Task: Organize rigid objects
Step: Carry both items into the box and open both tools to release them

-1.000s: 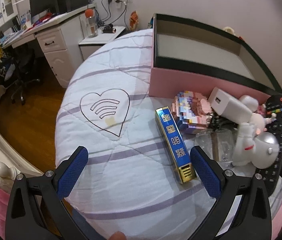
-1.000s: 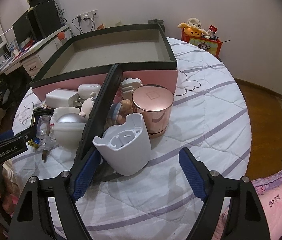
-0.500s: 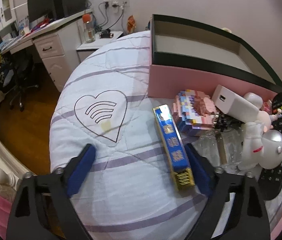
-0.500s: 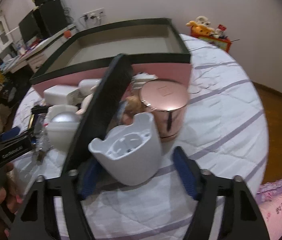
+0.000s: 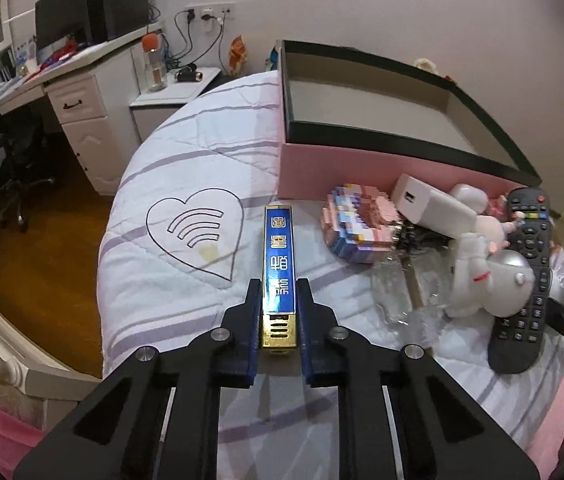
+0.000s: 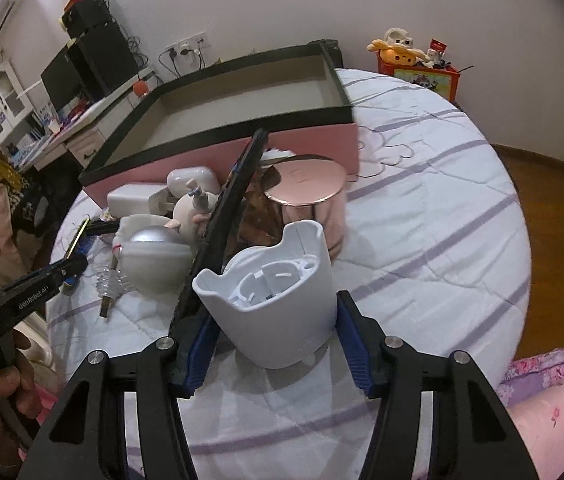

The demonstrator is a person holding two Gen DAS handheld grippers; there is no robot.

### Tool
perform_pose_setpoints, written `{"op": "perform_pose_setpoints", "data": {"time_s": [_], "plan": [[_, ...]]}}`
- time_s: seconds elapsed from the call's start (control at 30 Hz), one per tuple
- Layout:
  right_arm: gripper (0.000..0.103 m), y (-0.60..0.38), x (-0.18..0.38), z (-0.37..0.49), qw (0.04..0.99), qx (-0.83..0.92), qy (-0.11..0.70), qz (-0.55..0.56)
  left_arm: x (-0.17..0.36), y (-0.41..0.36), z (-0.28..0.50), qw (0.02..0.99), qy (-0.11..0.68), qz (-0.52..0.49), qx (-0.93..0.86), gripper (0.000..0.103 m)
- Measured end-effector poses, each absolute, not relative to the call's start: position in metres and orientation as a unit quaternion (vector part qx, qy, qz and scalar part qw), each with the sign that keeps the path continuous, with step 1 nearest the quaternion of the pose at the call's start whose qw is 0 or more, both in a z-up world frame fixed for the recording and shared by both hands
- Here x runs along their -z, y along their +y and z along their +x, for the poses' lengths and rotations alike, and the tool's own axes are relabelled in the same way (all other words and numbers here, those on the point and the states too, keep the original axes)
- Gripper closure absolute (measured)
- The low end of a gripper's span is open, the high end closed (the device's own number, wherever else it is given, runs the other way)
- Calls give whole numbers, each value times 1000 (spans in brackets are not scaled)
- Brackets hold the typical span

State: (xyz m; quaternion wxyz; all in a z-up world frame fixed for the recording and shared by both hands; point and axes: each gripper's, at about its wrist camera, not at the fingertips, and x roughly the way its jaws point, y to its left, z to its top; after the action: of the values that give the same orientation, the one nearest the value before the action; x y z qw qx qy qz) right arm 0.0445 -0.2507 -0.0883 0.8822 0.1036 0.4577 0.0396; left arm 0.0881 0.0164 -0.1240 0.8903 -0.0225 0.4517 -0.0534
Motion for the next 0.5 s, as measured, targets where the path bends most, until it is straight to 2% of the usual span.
{"op": "perform_pose_setpoints", "data": {"time_s": [0.27,0.5], "plan": [[46,-264,66,34,887,-35,442,129,97,15,74,899,432,-20,73,88],[46,-264,18,48,907,-50,401,117,48,10,80,915,393,-17,88,88]]}}
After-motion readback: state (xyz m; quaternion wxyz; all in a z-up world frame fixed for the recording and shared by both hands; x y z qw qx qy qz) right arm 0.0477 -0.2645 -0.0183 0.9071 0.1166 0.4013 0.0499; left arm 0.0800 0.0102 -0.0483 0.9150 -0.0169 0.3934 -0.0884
